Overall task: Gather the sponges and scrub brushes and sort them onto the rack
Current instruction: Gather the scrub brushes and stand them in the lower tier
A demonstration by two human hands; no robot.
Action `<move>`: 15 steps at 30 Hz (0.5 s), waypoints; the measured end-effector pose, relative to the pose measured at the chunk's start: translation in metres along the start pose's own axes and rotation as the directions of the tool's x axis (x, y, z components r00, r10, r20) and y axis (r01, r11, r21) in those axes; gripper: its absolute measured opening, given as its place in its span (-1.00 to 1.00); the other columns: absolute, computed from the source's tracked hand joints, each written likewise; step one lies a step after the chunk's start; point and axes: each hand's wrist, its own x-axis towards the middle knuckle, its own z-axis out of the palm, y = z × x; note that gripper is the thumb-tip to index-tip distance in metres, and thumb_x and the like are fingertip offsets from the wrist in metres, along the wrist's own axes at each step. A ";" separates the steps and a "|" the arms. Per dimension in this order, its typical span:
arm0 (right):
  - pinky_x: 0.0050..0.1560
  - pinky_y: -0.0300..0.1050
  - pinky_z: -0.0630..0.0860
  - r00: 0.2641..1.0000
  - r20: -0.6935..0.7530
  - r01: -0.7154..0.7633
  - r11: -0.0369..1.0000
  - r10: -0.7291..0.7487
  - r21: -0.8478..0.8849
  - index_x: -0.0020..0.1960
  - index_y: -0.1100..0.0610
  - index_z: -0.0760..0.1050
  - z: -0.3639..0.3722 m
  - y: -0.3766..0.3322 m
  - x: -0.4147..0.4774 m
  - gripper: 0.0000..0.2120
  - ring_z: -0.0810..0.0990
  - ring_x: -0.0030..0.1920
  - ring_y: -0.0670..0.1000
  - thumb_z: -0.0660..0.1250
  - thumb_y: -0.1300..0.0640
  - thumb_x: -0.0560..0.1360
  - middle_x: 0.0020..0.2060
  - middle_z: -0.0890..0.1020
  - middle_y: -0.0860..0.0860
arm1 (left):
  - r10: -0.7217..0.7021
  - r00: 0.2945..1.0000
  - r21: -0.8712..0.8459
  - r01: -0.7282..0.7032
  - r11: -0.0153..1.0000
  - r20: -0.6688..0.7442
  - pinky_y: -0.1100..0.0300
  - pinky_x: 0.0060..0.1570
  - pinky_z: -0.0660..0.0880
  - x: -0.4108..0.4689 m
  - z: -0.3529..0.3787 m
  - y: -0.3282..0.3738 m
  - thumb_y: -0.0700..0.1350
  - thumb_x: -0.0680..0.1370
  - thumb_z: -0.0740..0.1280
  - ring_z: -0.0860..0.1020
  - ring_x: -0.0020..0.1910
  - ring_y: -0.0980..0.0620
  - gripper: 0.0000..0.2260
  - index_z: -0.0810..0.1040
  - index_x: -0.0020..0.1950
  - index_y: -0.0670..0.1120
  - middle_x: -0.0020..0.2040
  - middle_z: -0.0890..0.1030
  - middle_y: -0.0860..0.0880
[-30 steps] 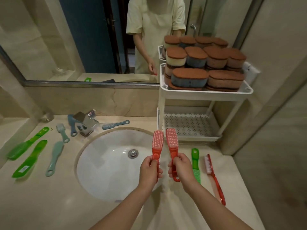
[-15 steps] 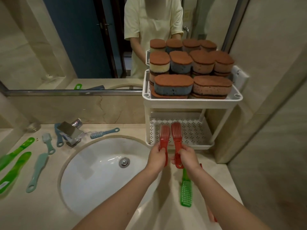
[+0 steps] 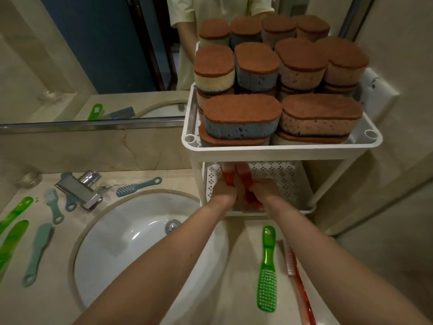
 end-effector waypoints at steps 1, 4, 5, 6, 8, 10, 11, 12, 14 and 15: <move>-0.05 0.14 0.58 1.000 0.005 0.010 1.000 -0.010 -0.023 -0.10 0.30 0.59 0.001 0.001 0.004 -0.83 0.62 -0.12 0.18 0.22 0.36 0.48 -0.09 0.65 0.27 | -0.011 1.000 0.002 0.011 1.000 -0.010 0.15 -0.26 0.48 0.004 0.001 -0.001 -0.08 0.63 0.12 0.56 -0.21 -0.07 -0.77 0.53 -0.03 -0.14 -0.20 0.58 -0.11; 0.02 0.12 0.56 0.999 0.007 0.044 0.992 -0.043 -0.116 0.01 0.35 0.61 0.006 0.003 0.010 -0.78 0.64 -0.03 0.22 0.22 0.33 0.48 -0.03 0.66 0.28 | -0.024 0.999 0.014 0.025 1.000 -0.030 0.07 0.04 0.55 0.011 0.003 -0.005 0.04 0.64 0.12 0.60 0.04 -0.14 -0.75 0.51 0.06 -0.07 -0.05 0.62 -0.10; 0.04 0.10 0.57 0.999 0.002 0.051 0.991 -0.051 -0.124 0.02 0.33 0.61 0.007 0.005 0.012 -0.78 0.64 -0.01 0.22 0.23 0.31 0.48 -0.02 0.66 0.26 | -0.031 0.999 0.041 0.032 0.999 -0.025 0.04 0.10 0.54 0.013 0.003 -0.007 0.08 0.64 0.11 0.59 0.08 -0.15 -0.71 0.50 0.14 -0.07 0.02 0.62 -0.11; 0.04 0.08 0.58 0.999 0.000 0.051 0.991 -0.052 -0.127 0.02 0.32 0.62 0.008 0.006 0.013 -0.78 0.64 -0.01 0.21 0.24 0.28 0.49 -0.01 0.66 0.25 | -0.040 0.999 0.064 0.041 0.997 -0.014 0.02 0.13 0.53 0.015 0.003 -0.008 0.10 0.64 0.10 0.58 0.09 -0.15 -0.66 0.47 0.23 -0.08 0.08 0.61 -0.14; 0.03 0.03 0.56 0.999 0.005 0.046 0.988 -0.045 -0.149 0.02 0.30 0.61 0.010 0.007 0.016 -0.77 0.63 0.01 0.19 0.24 0.22 0.51 0.00 0.65 0.24 | -0.047 0.999 0.084 0.046 0.995 0.010 -0.02 0.15 0.53 0.016 0.003 -0.011 0.12 0.64 0.09 0.58 0.10 -0.16 -0.61 0.43 0.31 -0.10 0.15 0.60 -0.18; 0.06 0.03 0.57 0.999 0.015 0.036 0.985 -0.034 -0.169 0.03 0.29 0.61 0.011 0.008 0.017 -0.75 0.63 0.01 0.19 0.25 0.14 0.53 0.00 0.65 0.24 | -0.031 0.999 0.126 0.028 0.992 0.021 -0.06 0.17 0.52 0.016 0.004 -0.012 0.11 0.65 0.08 0.56 0.14 -0.19 -0.59 0.40 0.36 -0.12 0.19 0.57 -0.20; 0.07 0.06 0.58 0.999 0.015 0.032 0.983 -0.030 -0.179 0.03 0.28 0.61 0.012 0.007 0.016 -0.74 0.63 -0.01 0.19 0.25 0.11 0.54 -0.02 0.66 0.23 | 0.001 1.000 0.183 -0.004 0.983 0.016 -0.07 0.21 0.49 0.015 0.006 -0.012 0.05 0.65 0.08 0.53 0.20 -0.21 -0.60 0.36 0.40 -0.13 0.25 0.54 -0.22; 0.06 0.08 0.59 0.999 0.012 0.038 0.980 -0.037 -0.195 0.02 0.27 0.61 0.012 0.007 0.016 -0.73 0.64 -0.03 0.19 0.25 0.10 0.54 -0.04 0.66 0.23 | 0.045 0.999 0.259 -0.047 0.965 0.013 -0.08 0.28 0.43 0.015 0.008 -0.014 -0.04 0.65 0.08 0.46 0.28 -0.22 -0.61 0.31 0.45 -0.16 0.34 0.46 -0.24; -0.01 0.09 0.61 0.996 0.018 0.090 0.965 -0.089 -0.246 -0.02 0.26 0.61 0.011 0.008 0.015 -0.76 0.65 -0.09 0.19 0.24 0.14 0.52 -0.08 0.67 0.23 | 0.150 0.987 0.384 -0.161 0.909 0.059 -0.03 0.43 0.23 0.012 0.010 -0.015 -0.17 0.63 0.10 0.21 0.49 -0.20 -0.51 0.09 0.55 -0.19 0.52 0.20 -0.23; -0.02 0.07 0.61 0.993 0.030 0.122 0.952 -0.118 -0.280 -0.04 0.24 0.61 0.011 0.008 0.014 -0.78 0.65 -0.09 0.18 0.22 0.16 0.51 -0.09 0.67 0.23 | 0.213 0.971 0.450 -0.240 0.860 0.112 0.02 0.47 0.17 0.010 0.010 -0.017 -0.19 0.63 0.11 0.09 0.54 -0.16 -0.45 -0.02 0.58 -0.17 0.56 0.09 -0.19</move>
